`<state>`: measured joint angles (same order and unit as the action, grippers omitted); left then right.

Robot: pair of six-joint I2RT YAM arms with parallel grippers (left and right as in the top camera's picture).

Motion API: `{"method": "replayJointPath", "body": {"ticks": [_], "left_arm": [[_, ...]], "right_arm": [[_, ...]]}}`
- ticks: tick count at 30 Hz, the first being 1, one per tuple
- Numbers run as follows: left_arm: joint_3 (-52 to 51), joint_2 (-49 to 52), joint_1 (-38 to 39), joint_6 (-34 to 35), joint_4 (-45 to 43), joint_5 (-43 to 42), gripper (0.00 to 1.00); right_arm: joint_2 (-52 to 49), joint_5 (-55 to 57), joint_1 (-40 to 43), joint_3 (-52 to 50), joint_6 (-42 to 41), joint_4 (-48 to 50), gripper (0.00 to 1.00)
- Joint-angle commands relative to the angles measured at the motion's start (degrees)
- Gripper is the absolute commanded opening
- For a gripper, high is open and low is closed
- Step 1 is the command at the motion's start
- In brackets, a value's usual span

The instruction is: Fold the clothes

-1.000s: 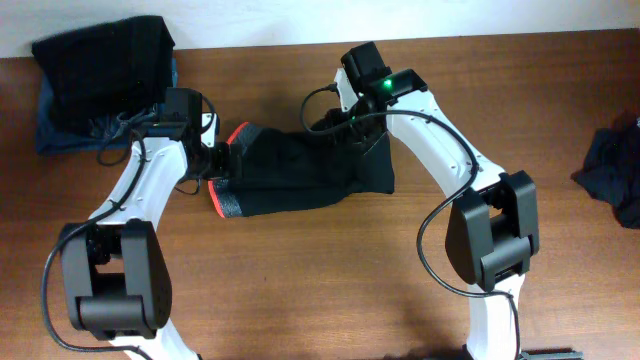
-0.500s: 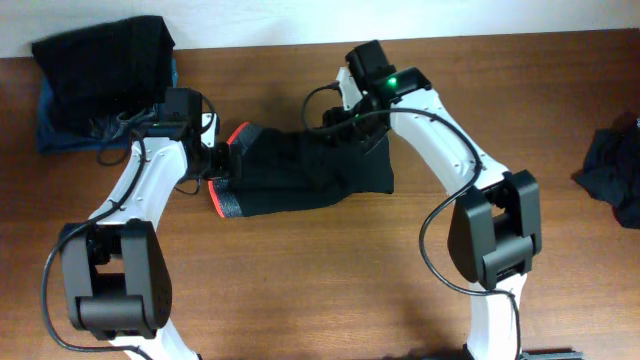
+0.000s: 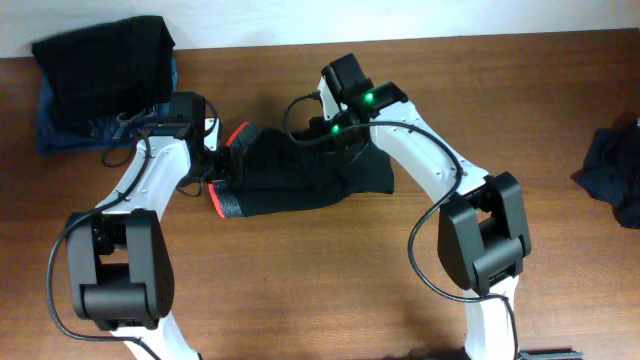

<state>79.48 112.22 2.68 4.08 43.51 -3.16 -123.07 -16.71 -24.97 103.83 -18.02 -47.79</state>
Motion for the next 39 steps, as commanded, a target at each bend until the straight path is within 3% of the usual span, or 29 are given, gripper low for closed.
{"method": "replayJointPath", "body": {"ticks": [1,5,14,23,29,39], "left_arm": [[0.11,0.5,0.17,-0.28,0.07,-0.07,0.99],[0.11,0.5,0.17,-0.28,0.07,-0.04,0.99],[0.11,0.5,0.17,-0.28,0.07,-0.04,0.99],[0.11,0.5,0.17,-0.28,0.2,-0.04,0.99],[0.11,0.5,0.17,-0.28,0.44,-0.04,0.99],[0.11,0.5,0.17,-0.28,0.28,-0.04,0.99]], "right_arm": [[-1.62,3.5,0.17,-5.27,-8.0,4.07,0.04],[-2.21,3.48,0.17,-10.14,-10.56,8.02,0.04],[-1.68,0.09,-0.44,-10.29,-11.93,7.69,0.04],[-1.44,12.94,-5.84,-12.5,-15.72,10.58,0.04],[6.14,19.63,-6.14,-10.64,-14.32,11.65,0.04],[6.71,20.06,-6.16,-10.71,-12.9,16.35,0.04]]}}
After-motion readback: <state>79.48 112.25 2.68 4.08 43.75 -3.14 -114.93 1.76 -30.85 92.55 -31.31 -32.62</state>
